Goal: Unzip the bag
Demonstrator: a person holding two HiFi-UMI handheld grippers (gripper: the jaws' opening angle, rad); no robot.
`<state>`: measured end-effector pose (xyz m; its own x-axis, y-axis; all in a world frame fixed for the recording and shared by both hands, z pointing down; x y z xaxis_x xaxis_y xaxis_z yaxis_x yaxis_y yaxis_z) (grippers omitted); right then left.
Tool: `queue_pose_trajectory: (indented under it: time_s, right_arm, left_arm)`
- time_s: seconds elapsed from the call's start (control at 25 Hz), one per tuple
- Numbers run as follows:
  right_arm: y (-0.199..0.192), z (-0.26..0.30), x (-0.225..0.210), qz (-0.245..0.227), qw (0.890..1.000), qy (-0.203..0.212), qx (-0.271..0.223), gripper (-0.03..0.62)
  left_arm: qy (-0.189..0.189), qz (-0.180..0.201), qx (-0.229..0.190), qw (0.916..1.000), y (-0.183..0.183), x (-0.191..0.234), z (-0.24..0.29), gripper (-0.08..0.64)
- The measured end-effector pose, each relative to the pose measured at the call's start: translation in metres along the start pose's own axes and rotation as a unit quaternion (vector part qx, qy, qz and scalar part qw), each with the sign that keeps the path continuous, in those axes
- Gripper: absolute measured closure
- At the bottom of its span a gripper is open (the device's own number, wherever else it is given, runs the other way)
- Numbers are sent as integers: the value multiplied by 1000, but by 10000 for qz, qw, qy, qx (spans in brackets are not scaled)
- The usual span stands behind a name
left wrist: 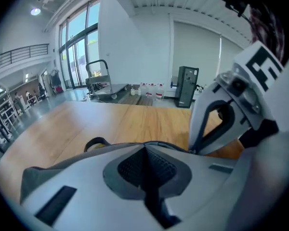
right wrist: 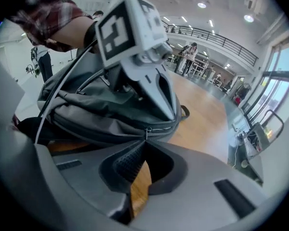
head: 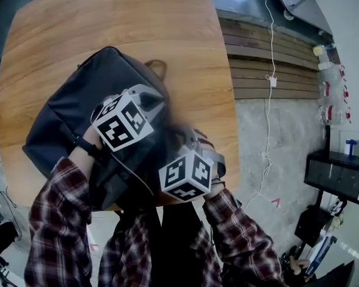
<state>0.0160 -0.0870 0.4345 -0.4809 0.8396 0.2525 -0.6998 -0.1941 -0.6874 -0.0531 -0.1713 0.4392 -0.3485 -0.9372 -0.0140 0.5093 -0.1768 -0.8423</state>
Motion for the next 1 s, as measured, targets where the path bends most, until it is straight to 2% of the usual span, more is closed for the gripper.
queue_pose_trajectory:
  time_s: [0.28, 0.44, 0.52, 0.6, 0.72, 0.84, 1.0]
  right_arm:
    - [11, -1, 32, -693, 9974, 158, 145, 581]
    - [15, 1, 44, -825, 9959, 375, 53, 581]
    - [12, 3, 46, -709, 9966, 421, 20, 581]
    - [10, 2, 43, -324, 9986, 420, -85, 581]
    - [9, -7, 35, 266, 9983, 339, -399, 581]
    - [0, -20, 22, 950, 9931, 263, -633, 580]
    - [1, -46, 2, 1786, 9792, 2, -967, 581]
  left_arm:
    - [-29, -482, -158, 9987, -7, 6, 7, 551]
    - [-41, -659, -210, 9976, -11, 10, 9, 551]
    - [-23, -662, -252, 9975, -12, 10, 9, 552]
    - [87, -611, -351, 9975, -11, 7, 8, 551]
    - [620, -736, -586, 9936, -10, 8, -4, 551]
    - [1409, -1229, -894, 9783, -14, 11, -27, 551]
    - [2199, -1982, -1531, 9428, -8, -10, -77, 551]
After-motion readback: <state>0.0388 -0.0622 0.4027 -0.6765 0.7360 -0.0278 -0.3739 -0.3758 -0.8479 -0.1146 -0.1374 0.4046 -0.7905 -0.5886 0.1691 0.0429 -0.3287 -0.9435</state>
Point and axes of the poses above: the fingertips, and each gripper's own axes: z forward along the fingers, x to its left, y out of its top, the point moved 7 cm from there along -z, backward along the fingers, and after that the axes turned 12 degrees about -x, right-handed, at the moved point
